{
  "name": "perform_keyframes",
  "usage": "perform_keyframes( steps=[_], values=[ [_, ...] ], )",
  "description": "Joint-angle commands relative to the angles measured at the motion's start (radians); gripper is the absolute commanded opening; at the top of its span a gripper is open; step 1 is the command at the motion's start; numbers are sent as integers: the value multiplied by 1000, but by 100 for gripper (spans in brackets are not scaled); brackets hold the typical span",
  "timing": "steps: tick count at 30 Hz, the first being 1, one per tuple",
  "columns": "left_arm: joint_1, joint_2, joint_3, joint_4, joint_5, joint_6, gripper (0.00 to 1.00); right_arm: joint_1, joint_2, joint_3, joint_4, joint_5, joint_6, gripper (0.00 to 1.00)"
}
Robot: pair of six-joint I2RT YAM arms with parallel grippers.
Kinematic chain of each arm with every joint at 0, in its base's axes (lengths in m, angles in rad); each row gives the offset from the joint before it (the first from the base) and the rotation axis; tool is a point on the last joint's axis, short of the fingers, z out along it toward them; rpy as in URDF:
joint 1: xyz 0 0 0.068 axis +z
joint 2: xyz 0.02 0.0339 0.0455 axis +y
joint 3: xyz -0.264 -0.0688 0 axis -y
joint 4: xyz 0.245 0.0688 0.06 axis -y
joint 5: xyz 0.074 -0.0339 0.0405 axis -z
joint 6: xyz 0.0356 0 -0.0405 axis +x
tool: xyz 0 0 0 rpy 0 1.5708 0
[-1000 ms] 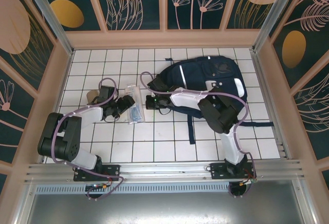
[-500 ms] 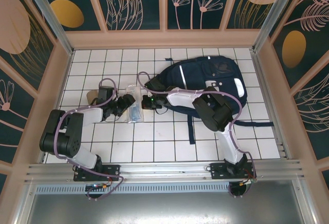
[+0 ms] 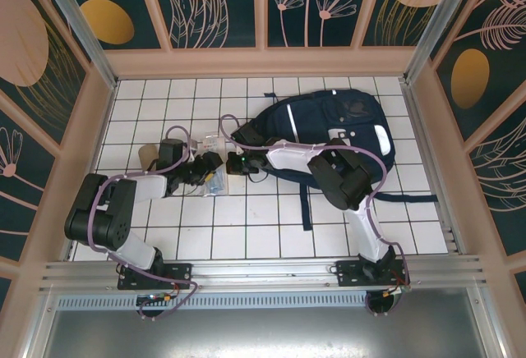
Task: Pack books, pencil case, and school supplies into a backpack
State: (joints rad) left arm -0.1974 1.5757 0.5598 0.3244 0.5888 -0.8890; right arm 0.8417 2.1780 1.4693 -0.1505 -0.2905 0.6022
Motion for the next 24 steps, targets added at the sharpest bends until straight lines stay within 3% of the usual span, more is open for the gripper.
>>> perform_keyframes(
  steps=[1, 7, 10, 24],
  values=[
    [1, -31, 42, -145, -58, 96, 60, 19, 41, 8, -16, -16, 2, 0],
    [5, -131, 126, -387, -335, 174, 62, 19, 40, 8, -21, -13, 0, 0],
    [5, -108, 173, -484, -406, 226, 62, 19, 42, 8, -20, -14, 1, 0],
    [5, 38, 171, -448, -220, 280, 59, 23, 51, 17, -12, -27, 2, 0]
  ],
)
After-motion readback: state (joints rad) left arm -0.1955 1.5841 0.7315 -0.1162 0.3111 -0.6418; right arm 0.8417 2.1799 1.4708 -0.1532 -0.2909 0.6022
